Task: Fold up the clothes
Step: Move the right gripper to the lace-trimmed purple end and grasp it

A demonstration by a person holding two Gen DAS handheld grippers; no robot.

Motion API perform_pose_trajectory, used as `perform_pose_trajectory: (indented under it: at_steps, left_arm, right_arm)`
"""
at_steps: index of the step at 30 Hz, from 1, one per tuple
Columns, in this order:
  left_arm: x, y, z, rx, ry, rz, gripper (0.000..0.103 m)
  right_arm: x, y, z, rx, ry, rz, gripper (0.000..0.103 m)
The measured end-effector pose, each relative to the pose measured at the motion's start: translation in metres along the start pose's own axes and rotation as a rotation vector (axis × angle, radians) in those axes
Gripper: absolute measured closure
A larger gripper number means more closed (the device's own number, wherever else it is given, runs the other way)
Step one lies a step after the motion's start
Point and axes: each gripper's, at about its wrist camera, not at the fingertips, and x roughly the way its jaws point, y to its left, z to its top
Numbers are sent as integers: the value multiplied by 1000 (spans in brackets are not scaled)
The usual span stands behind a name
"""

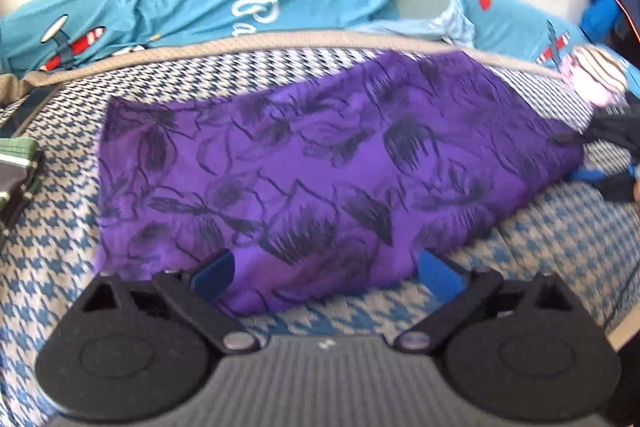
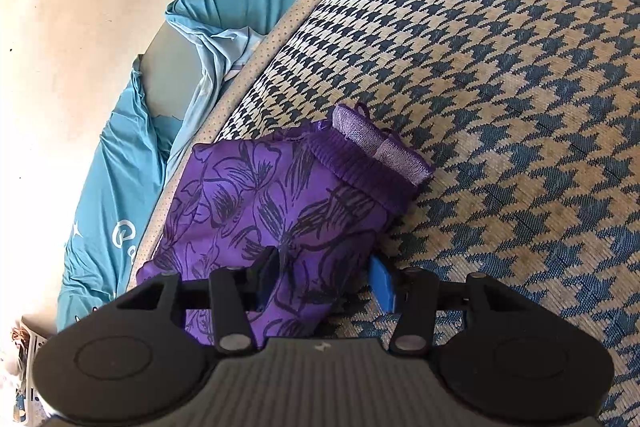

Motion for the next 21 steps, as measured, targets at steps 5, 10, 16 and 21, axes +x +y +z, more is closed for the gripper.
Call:
perform_pose_trajectory:
  at_steps: [5,10,16,21]
  left_arm:
    - [15,20,27,-104,17,11,4]
    - [34,15,52,-20,26,35,4]
    - [58,15,62,-55,76,16,2]
    - [73,20,58,-155,140,-36,2]
  right_arm:
    - [1,-3,3,20,-12,4,55]
    - [4,-11,7,90,-22,27,55]
    - [11,-16,12,124,-60,46,54]
    - [19,-14,15,115,-83,58,53]
